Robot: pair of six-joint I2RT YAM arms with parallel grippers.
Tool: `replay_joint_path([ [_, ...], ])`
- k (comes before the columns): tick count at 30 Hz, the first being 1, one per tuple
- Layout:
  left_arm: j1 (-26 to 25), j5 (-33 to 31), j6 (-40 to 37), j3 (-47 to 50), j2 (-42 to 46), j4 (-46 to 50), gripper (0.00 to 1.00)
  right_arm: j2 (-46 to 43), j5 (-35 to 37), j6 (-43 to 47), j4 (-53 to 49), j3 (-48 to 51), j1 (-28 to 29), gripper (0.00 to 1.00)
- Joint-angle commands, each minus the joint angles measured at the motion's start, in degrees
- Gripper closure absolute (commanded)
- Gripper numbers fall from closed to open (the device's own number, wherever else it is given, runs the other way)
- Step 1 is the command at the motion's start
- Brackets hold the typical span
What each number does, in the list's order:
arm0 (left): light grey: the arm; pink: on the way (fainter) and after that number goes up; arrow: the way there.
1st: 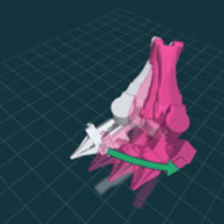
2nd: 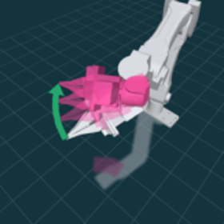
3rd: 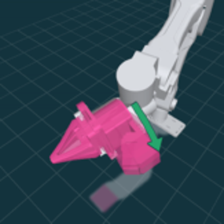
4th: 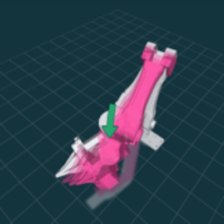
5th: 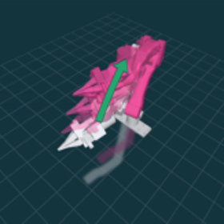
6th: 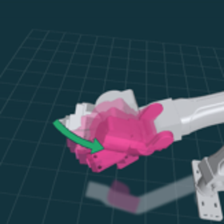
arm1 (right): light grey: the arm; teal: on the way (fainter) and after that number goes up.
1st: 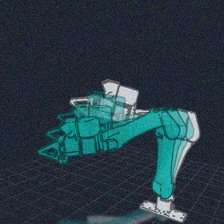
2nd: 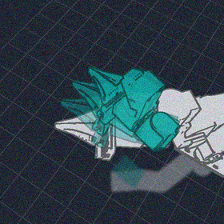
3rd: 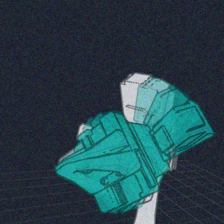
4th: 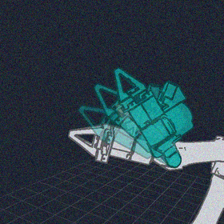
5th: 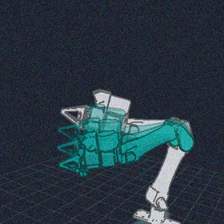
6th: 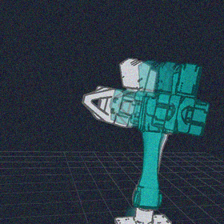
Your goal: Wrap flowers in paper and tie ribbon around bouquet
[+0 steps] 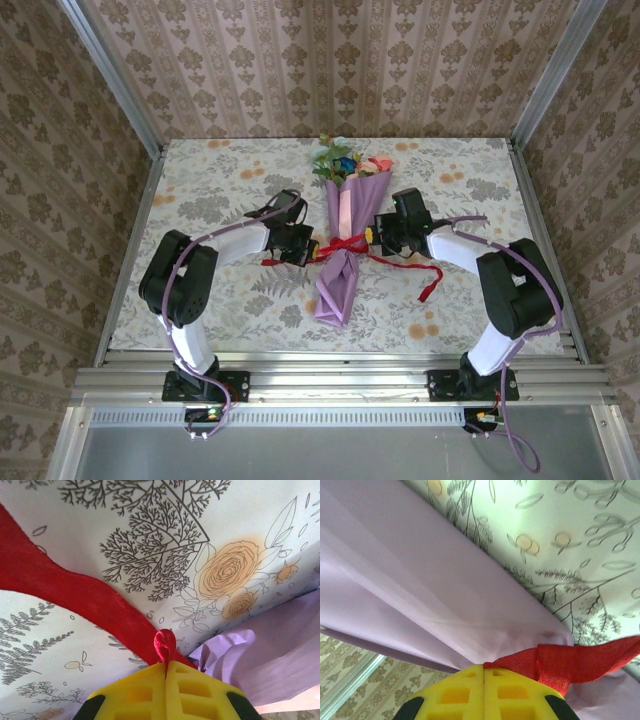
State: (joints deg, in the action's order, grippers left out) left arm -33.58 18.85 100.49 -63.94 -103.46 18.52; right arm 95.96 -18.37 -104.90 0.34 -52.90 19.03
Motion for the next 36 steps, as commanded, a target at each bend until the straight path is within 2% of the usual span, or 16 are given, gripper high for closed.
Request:
replay_joint_path([
  [1,0.6,0.8,-3.1,-1.1,1.7,3.4,1.0,-2.7,1.1,1.1,2.6,2.0,-1.4,1.0],
  [17,1.0,0.0,-7.5,-3.1,1.1,5.6,1.0,-6.4,2.2,-2.6,12.4,13.3,-7.3,1.0],
  [36,1.7,-1.2,-10.5,-2.9,2.5,8.1,1.0,-7.4,2.7,0.7,12.8,18.2,-14.0,1.0],
])
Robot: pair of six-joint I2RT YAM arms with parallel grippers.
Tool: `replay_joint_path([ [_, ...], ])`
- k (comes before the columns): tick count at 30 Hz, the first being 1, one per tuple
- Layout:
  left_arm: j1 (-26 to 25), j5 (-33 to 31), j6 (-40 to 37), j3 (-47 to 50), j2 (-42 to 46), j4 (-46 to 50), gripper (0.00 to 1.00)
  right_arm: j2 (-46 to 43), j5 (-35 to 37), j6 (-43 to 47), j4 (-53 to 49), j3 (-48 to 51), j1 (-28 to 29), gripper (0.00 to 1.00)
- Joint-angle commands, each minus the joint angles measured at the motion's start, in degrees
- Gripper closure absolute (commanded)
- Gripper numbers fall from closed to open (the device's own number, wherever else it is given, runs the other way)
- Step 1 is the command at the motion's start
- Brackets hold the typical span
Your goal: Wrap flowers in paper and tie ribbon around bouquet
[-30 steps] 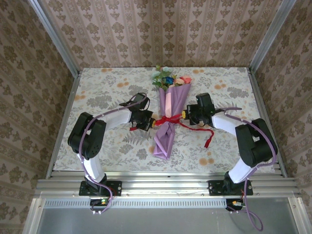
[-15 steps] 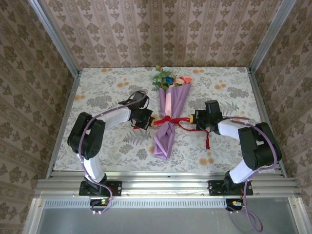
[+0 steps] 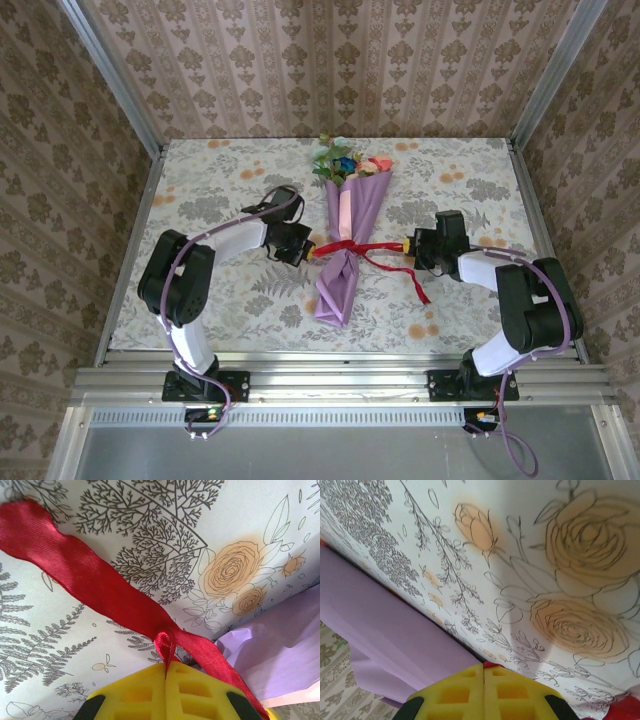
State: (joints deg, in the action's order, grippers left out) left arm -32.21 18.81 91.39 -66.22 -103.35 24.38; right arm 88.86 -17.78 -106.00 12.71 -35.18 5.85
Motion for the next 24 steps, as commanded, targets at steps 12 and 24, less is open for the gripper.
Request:
replay_joint_path([
  [12,-0.6,0.3,-3.2,-2.9,1.7,1.5,1.0,1.2,-1.9,17.8,-28.9,-17.9,3.3,0.64],
  [24,-1.1,0.1,-3.9,-3.1,1.8,1.4,1.0,5.9,-2.4,20.7,-29.7,-19.7,11.1,0.58],
])
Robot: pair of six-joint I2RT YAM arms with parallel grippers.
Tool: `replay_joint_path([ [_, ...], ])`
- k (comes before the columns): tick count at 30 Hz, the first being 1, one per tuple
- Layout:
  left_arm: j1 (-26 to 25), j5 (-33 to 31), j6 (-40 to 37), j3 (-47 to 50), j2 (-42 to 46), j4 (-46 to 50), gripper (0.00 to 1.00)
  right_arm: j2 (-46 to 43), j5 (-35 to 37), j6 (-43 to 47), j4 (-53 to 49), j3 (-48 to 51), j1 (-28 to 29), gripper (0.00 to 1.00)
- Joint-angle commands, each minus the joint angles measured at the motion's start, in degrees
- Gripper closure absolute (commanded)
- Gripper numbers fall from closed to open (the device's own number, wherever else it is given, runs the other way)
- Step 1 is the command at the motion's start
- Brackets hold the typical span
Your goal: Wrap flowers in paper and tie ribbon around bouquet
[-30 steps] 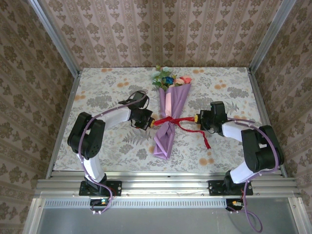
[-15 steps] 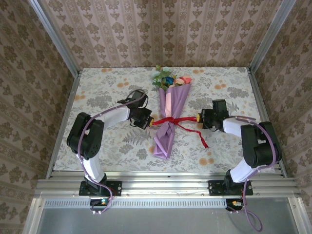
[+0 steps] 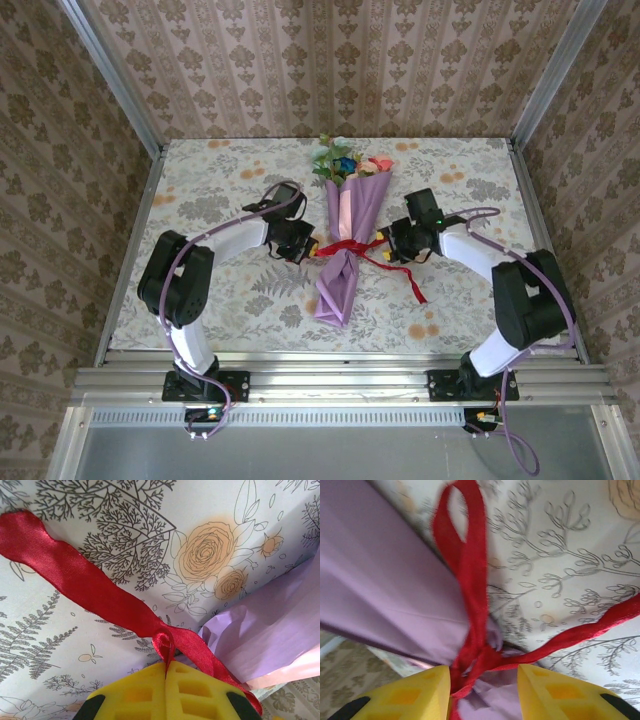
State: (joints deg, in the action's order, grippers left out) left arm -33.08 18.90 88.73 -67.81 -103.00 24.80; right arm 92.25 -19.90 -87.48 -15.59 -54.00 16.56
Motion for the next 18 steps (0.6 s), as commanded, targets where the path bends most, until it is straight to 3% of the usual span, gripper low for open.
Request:
replay_joint_path([
  [1,-0.2,0.1,-1.3,-1.5,1.5,1.0,1.0,3.8,-1.0,2.2,-0.1,-1.3,0.4,0.57],
  [13,-0.2,0.3,-1.5,-1.5,1.5,0.8,1.0,12.3,-2.2,-2.0,8.7,-5.4,1.1,0.58],
  [18,-0.2,0.3,-1.7,-1.7,1.5,1.0,1.0,14.0,-2.3,-3.7,9.4,-4.8,1.7,0.65],
])
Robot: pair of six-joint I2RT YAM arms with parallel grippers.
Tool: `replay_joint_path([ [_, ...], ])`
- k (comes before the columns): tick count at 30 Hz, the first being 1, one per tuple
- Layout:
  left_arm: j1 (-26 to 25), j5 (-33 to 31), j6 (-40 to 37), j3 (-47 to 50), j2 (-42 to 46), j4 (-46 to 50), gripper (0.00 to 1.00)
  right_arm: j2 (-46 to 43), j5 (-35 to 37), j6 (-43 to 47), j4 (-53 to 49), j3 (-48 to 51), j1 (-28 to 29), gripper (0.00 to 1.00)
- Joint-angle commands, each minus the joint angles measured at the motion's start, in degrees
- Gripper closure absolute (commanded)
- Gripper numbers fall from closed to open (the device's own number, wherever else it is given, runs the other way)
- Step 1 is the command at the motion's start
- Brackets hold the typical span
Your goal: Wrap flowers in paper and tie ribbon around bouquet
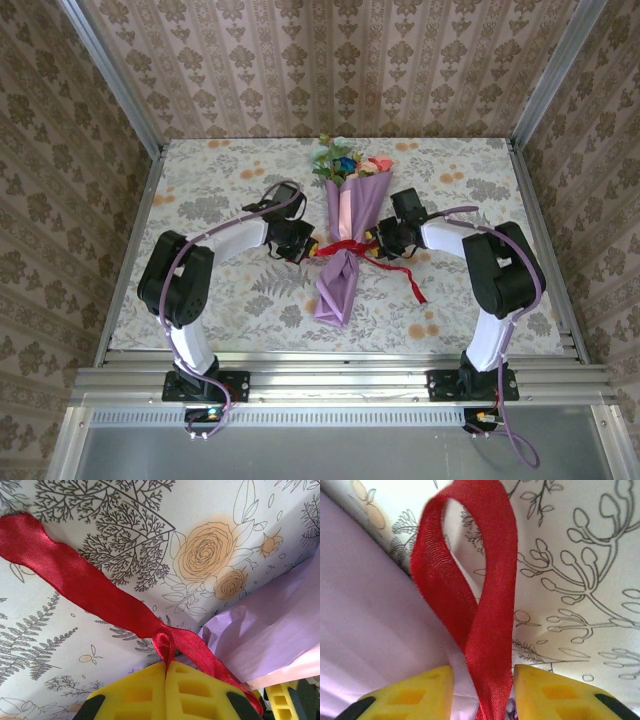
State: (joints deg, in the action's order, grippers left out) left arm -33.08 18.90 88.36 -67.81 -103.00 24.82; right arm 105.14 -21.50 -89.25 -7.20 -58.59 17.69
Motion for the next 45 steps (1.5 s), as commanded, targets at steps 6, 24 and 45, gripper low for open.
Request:
replay_joint_path([
  [6,-0.2,0.0,-2.0,-2.1,1.6,1.6,1.0,1.7,1.3,-3.4,2.8,0.9,0.6,0.84],
  [24,3.9,-2.8,-10.2,-1.3,1.9,7.5,1.0,-7.8,9.7,0.9,-5.6,2.8,-1.0,1.0],
  [45,9.3,-4.4,-14.3,1.8,3.1,9.1,1.0,-9.9,11.7,3.7,-3.6,6.5,-5.4,1.0],
])
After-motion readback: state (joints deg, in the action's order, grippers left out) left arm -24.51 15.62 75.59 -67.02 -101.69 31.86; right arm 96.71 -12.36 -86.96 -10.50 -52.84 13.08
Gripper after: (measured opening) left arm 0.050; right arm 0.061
